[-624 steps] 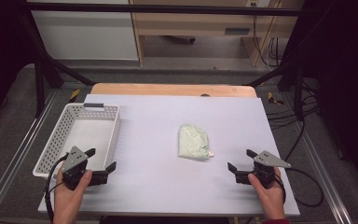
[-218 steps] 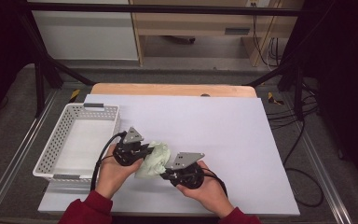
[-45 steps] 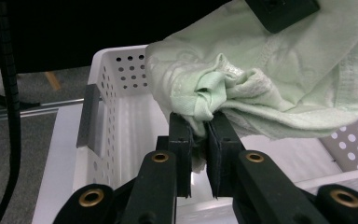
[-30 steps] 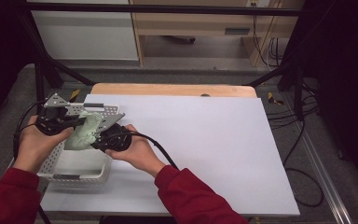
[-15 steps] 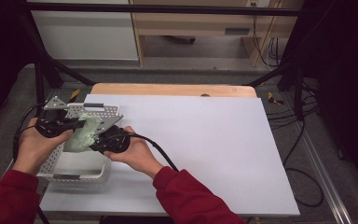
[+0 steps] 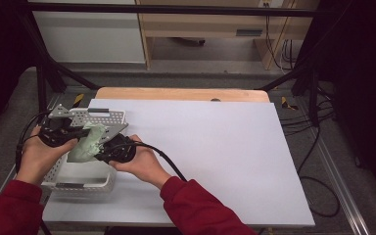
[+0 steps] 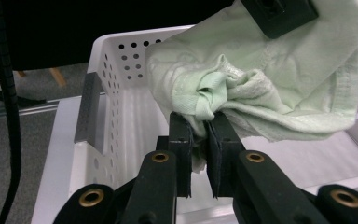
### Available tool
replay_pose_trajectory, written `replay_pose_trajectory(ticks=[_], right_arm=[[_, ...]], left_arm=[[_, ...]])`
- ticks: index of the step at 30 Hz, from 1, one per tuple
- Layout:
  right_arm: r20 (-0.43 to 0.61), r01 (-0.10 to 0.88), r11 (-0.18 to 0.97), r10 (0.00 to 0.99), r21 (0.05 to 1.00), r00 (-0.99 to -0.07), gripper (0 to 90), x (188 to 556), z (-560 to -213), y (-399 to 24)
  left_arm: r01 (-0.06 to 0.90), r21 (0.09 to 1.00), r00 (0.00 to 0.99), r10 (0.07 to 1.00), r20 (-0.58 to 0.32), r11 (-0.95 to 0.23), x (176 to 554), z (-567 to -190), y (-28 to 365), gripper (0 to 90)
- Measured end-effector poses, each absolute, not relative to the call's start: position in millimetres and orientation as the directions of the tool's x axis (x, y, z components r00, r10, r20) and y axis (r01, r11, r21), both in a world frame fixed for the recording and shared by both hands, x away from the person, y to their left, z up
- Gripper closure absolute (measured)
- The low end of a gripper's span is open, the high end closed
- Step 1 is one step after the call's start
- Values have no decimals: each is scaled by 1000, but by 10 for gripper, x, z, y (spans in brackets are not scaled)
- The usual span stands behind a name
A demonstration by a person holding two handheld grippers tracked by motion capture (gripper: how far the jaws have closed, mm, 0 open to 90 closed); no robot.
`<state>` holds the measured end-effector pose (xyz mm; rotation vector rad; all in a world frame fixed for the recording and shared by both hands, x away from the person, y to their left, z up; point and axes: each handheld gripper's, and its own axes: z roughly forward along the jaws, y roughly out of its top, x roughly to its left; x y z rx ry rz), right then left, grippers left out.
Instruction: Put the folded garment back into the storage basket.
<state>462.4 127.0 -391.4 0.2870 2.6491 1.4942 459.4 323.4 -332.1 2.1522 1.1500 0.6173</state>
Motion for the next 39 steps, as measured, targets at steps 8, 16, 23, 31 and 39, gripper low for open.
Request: replay_pose_trajectory(ticks=[8, 16, 23, 31, 39], right_arm=[[37, 142, 501, 215, 854, -976, 822, 4712, -3952, 1335], [73, 184, 530, 224, 828, -972, 448, 4713, -4075, 1404], [75, 197, 488, 258, 851, -963, 347, 4629, -4009, 1130], [57, 214, 459, 331, 862, -942, 226, 4626, -3846, 808], [57, 251, 427, 416, 869, -908, 134, 4653, -3692, 542]], left_arm=[[574, 702, 494, 862, 113, -421, 4670, -3384, 3299, 790], [582, 737, 429, 900, 81, -343, 4763, -3565, 3445, 517], [562, 770, 398, 915, 67, -301, 4669, -3555, 3436, 385], [503, 823, 384, 921, 61, -264, 4457, -3457, 3299, 294], [458, 860, 378, 925, 40, -224, 4217, -3380, 3101, 206]])
